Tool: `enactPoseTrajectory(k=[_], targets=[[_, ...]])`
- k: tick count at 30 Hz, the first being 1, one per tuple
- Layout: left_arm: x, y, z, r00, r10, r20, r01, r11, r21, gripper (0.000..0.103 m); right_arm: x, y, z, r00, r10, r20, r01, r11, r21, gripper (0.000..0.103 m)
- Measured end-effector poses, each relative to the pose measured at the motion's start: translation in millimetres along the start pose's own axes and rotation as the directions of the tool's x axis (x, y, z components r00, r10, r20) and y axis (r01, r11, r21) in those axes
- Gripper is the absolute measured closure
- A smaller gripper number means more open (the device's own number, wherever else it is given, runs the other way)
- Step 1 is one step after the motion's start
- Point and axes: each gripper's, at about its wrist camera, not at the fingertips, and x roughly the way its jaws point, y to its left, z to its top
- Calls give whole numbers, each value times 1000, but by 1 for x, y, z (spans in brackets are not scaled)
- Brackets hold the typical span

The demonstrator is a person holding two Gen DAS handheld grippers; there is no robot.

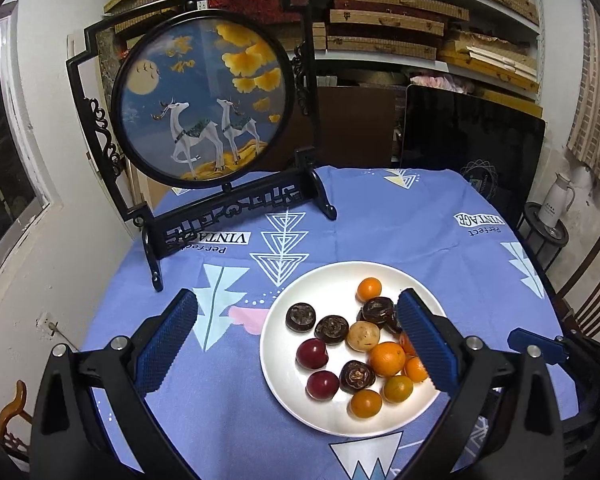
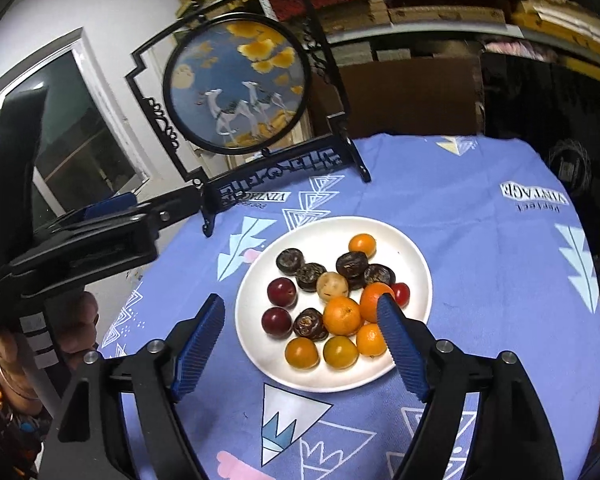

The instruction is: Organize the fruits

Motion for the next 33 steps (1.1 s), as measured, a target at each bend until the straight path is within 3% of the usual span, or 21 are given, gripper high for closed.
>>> enactPoseTrajectory(k=[6,16,33], targets=[[-6,2,-6,999,-31,10,31,999,-23,5,-6,6,-3,999,-31,13,32,999,-30,24],[-1,-2,-15,999,4,-42,-5,1000,-20,5,-8,7,-3,997,-70,26,71,997,-9,21],[-2,-2,-13,998,41,-41,-41,999,-1,5,-2,7,-6,996,-89,9,89,996,-3,18]])
